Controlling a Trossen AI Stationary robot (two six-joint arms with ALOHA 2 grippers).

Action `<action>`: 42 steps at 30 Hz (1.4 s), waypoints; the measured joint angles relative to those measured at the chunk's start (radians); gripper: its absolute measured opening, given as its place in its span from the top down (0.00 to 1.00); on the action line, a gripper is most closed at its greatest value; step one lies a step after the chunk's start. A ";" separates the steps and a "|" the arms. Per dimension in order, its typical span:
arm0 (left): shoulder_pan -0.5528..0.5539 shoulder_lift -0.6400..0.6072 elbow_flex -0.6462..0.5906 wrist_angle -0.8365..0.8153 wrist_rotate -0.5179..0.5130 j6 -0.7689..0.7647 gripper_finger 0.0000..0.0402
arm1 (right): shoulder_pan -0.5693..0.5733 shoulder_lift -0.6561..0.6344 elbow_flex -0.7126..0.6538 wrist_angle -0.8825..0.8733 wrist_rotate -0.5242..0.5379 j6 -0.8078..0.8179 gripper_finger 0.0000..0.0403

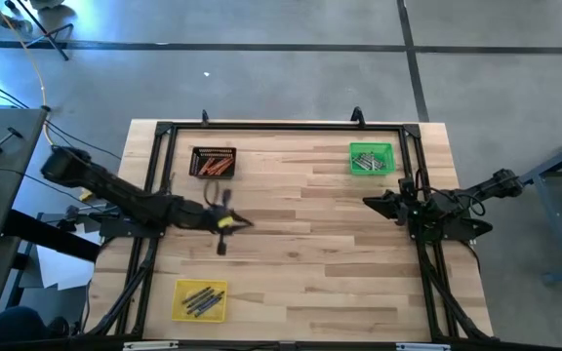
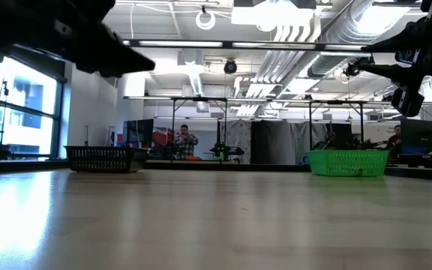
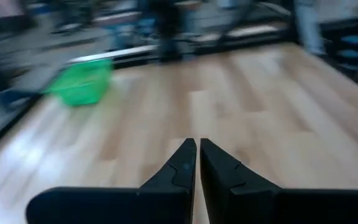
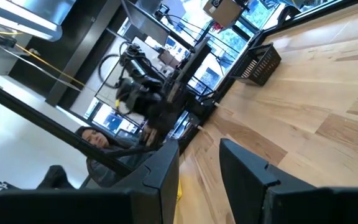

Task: Sort crayons
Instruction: Return to Home Position

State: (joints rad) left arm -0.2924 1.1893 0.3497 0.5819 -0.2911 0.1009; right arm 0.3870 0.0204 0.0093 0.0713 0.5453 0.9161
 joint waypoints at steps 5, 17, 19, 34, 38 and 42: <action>0.035 -0.166 -0.108 0.000 -0.076 -0.041 0.98 | 0.000 0.007 0.000 0.000 0.000 0.000 0.73; 0.107 -0.483 -0.240 -0.011 -0.076 0.110 0.98 | 0.000 0.007 0.000 0.001 0.000 0.000 0.73; 0.119 -0.531 -0.260 -0.016 -0.076 0.121 0.98 | 0.000 0.007 0.000 0.001 0.000 0.000 0.73; 0.222 -0.835 -0.339 -0.224 -0.076 0.121 0.98 | 0.000 0.007 0.000 0.001 0.000 0.000 0.73; 0.263 -0.913 -0.338 -0.298 -0.077 0.121 0.98 | 0.000 0.007 0.000 0.001 0.000 0.000 0.73; 0.321 -0.980 -0.338 -0.389 -0.079 0.119 0.98 | 0.000 0.007 0.000 0.001 0.000 0.000 0.73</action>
State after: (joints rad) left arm 0.0288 0.2097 0.0113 0.1932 -0.3705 0.2201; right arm 0.3870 0.0269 0.0097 0.0723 0.5453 0.9161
